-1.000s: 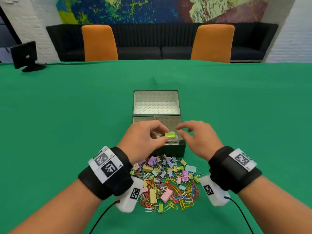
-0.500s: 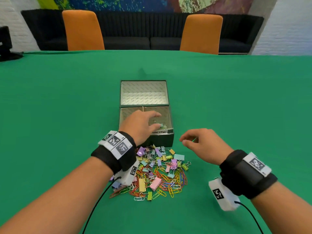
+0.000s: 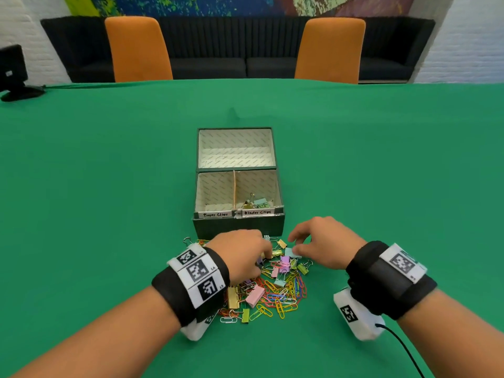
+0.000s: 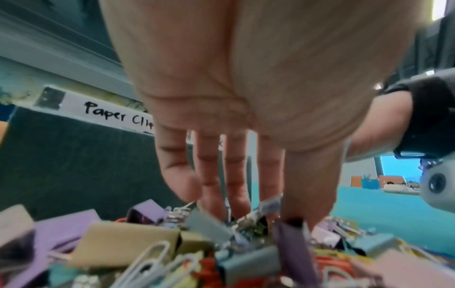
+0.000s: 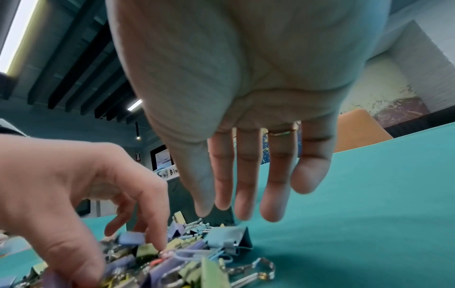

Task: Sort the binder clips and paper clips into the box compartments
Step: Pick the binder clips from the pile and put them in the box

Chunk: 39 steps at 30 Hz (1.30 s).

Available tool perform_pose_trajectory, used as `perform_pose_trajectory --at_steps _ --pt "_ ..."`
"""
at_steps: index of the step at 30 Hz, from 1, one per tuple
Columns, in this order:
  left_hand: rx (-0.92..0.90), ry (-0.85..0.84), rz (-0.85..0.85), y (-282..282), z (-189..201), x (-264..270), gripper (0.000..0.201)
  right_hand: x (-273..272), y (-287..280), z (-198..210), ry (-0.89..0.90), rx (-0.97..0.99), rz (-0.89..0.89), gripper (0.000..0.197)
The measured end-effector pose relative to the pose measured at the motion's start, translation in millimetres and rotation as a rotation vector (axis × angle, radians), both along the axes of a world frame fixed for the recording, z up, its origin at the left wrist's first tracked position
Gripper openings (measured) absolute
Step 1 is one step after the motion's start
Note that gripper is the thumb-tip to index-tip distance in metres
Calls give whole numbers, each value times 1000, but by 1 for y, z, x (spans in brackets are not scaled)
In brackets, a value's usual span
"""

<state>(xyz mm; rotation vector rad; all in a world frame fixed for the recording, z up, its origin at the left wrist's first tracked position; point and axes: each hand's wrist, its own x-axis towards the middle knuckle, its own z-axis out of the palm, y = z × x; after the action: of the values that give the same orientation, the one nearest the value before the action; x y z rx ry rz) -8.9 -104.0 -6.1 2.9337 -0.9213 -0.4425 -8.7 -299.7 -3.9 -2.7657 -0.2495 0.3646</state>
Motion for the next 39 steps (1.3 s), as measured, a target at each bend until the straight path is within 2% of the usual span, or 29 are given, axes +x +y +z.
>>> perform_pose_trajectory --at_steps 3,8,12,15,19,25,30,36,39 --pt "29 11 7 -1 -5 1 35 -1 1 -4 25 -48 3 30" --pt "-33 11 26 1 -2 1 19 -3 1 -10 26 -57 4 35" --pt "-188 40 70 4 4 0 18 -5 2 -10 27 2 17 34" --pt "-388 61 128 5 14 -3 18 -6 3 -4 14 60 43 31" --pt "-619 97 213 9 27 -3 16 -6 4 14 -68 150 49 22" --pt "-704 51 285 21 25 -7 21 -3 5 36 -268 336 -41 15" --pt "-793 5 346 30 20 -10 13 15 17 48 -438 461 -117 18" --pt "-826 -99 383 38 26 -8 10 37 40 46 -561 423 -102 26" --pt "-841 -130 425 40 26 -6 13 39 41 41 -477 271 -66 24"
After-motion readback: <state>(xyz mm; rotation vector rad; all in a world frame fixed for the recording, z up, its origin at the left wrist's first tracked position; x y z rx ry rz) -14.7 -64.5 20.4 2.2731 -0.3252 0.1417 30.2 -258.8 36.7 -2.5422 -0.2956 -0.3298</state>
